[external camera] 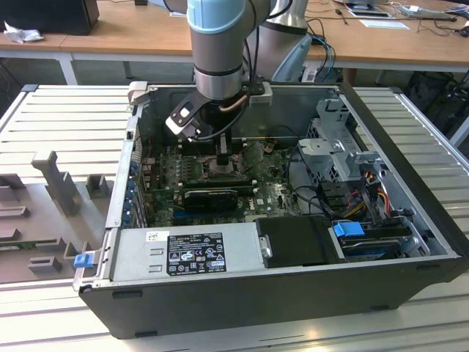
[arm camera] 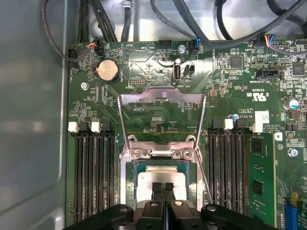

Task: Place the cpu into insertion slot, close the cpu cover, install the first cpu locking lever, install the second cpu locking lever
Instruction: 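Place the cpu into insertion slot, then close the cpu cover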

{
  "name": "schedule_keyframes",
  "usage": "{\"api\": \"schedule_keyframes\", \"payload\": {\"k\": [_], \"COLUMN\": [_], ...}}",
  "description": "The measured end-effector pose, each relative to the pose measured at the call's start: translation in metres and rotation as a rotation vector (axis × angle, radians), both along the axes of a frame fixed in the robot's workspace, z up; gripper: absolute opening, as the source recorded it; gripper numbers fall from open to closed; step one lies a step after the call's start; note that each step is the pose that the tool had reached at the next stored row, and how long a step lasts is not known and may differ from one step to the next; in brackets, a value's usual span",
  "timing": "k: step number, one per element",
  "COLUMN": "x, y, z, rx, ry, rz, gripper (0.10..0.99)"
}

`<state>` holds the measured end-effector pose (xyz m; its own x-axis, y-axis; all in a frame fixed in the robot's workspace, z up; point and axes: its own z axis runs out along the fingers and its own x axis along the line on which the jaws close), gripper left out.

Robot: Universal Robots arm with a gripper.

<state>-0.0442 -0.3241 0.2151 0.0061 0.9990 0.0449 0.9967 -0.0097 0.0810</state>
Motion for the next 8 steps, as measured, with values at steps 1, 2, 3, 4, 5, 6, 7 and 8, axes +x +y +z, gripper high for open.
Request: {"api": "schedule_keyframes", "payload": {"k": [1, 2, 3, 4, 5, 6, 7, 8], "x": [0.0000, 0.0000, 0.0000, 0.0000, 0.0000, 0.0000, 0.0000, 0.0000], "y": [0.0000, 0.0000, 0.0000, 0.0000, 0.0000, 0.0000, 0.0000, 0.0000], "z": [0.0006, 0.0014, 0.0021, 0.0030, 0.0041, 0.0047, 0.0052, 0.0064], "rx": [0.000, 0.000, 0.000, 0.000, 0.000, 0.000, 0.000, 0.000], "ry": [0.0000, 0.0000, 0.0000, 0.0000, 0.0000, 0.0001, 0.0000, 0.0000], "rz": [0.000, 0.000, 0.000, 0.000, 0.000, 0.000, 0.000, 0.000], "gripper": [0.106, 0.106, 0.106, 0.106, 0.106, 0.106, 0.106, 0.106]}}
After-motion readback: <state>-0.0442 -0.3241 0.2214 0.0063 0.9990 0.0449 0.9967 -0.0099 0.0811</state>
